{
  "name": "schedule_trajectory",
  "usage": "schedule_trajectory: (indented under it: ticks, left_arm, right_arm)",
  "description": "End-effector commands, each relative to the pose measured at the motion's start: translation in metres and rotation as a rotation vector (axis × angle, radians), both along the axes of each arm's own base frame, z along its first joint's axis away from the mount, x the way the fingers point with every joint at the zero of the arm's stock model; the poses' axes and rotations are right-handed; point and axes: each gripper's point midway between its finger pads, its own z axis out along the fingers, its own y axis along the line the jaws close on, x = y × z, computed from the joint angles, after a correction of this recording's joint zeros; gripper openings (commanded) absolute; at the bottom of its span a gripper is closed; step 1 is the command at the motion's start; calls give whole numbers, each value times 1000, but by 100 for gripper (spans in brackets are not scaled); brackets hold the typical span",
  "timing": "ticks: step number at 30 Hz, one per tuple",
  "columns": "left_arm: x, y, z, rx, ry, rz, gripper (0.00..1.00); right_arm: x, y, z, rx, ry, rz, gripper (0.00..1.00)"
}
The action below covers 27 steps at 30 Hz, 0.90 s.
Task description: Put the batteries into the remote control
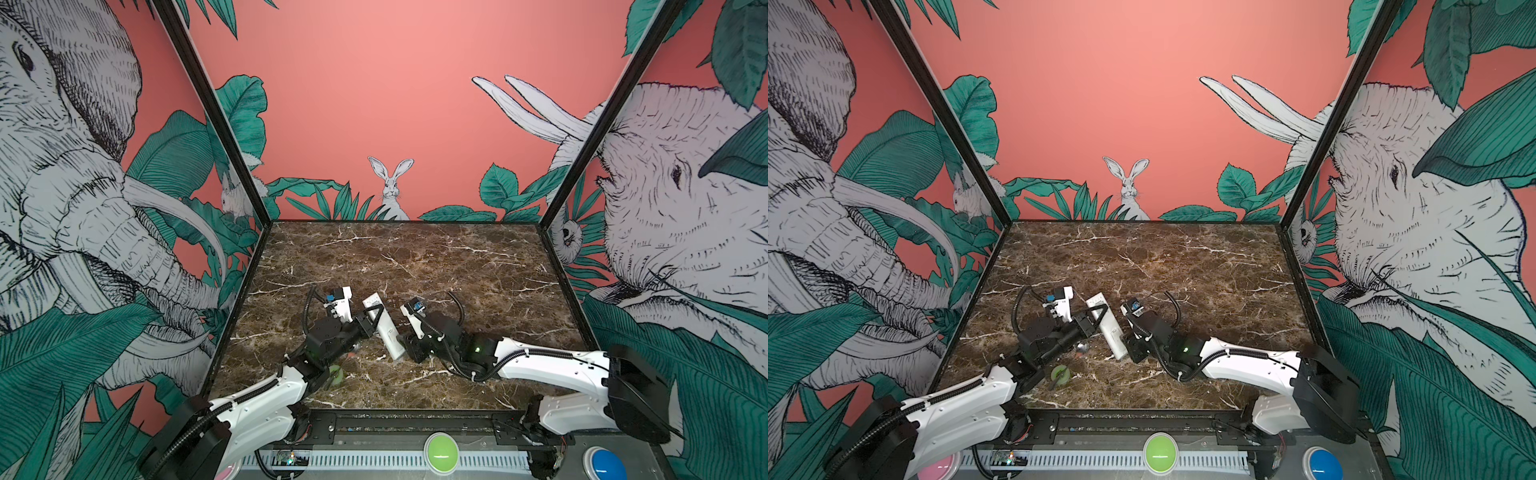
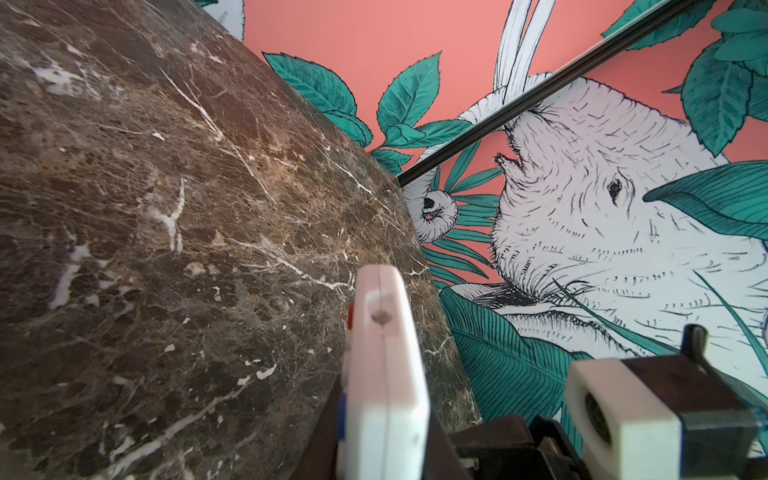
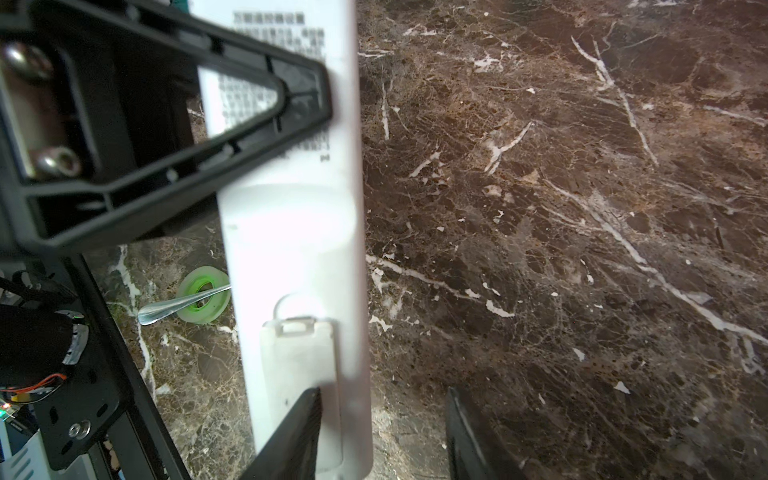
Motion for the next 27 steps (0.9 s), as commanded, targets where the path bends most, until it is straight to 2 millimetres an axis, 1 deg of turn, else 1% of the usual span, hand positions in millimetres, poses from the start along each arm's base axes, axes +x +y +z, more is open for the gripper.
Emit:
schedule_trajectory:
  ticks: [1,12,16,20,24,27]
  left_arm:
    - [-2,3,19,-51,-49,3,0]
    - [-2,3,19,-52,-48,-3,0]
    - [-3,2,19,-53,-50,-7,0]
    - [-2,2,19,-55,-52,-9,0]
    - [-3,1,19,-58,-53,-13,0]
    - [-3,2,18,-57,-51,-12,0]
  right_arm:
    - [2,6,2,16,10,0,48]
    - [2,16,-1,25,24,22,48]
    - [7,16,0,23,17,4,48]
    - [11,23,5,46,11,8,48]
    - [12,29,3,44,14,18,47]
    - [13,30,1,47,19,18,47]
